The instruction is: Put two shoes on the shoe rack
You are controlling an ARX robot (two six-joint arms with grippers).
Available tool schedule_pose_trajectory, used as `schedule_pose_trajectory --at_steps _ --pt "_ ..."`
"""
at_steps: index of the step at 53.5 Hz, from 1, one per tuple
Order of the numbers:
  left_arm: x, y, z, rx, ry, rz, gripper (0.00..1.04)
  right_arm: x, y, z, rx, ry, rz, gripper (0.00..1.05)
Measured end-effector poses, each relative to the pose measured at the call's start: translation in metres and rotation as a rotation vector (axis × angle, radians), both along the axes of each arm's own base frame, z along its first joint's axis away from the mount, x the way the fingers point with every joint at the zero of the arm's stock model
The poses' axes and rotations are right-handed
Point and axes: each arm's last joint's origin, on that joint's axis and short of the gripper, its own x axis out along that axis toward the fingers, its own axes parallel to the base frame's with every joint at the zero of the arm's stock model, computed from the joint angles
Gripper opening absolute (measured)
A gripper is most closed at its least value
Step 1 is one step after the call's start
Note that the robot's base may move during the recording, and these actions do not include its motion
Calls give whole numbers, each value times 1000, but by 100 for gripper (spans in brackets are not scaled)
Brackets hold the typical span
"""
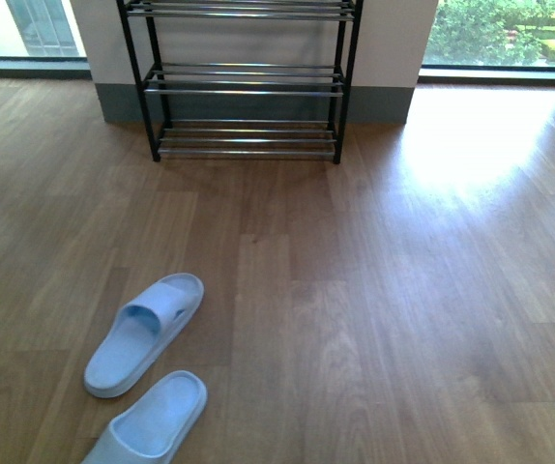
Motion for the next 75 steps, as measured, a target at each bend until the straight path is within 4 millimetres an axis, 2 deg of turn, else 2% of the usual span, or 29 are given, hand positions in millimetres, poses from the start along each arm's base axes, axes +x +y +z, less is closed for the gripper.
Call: schedule_pose_trajectory --at_steps 75 --pt "0 0 0 0 0 -2 2 0 0 -1 1 4 -5 1"
